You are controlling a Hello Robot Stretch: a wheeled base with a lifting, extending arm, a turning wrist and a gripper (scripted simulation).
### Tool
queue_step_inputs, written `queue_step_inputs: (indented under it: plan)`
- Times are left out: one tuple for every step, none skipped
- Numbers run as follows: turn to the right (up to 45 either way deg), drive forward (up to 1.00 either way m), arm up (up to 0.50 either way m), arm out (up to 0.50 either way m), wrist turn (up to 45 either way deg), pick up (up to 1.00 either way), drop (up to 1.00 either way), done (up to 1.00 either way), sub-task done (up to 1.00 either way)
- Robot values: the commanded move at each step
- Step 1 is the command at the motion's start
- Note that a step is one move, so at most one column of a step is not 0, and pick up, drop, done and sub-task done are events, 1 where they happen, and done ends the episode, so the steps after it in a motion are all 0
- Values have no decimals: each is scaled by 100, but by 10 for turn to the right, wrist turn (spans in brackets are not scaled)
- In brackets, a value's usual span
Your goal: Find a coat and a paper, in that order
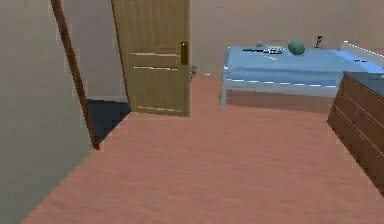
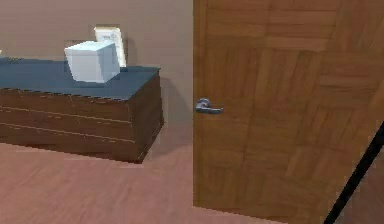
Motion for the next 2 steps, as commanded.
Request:
queue_step_inputs:
  plan:
    - [-60,0,0,0,0,0,0,0,0]
    - [0,40,0,0,0,0,0,0,0]
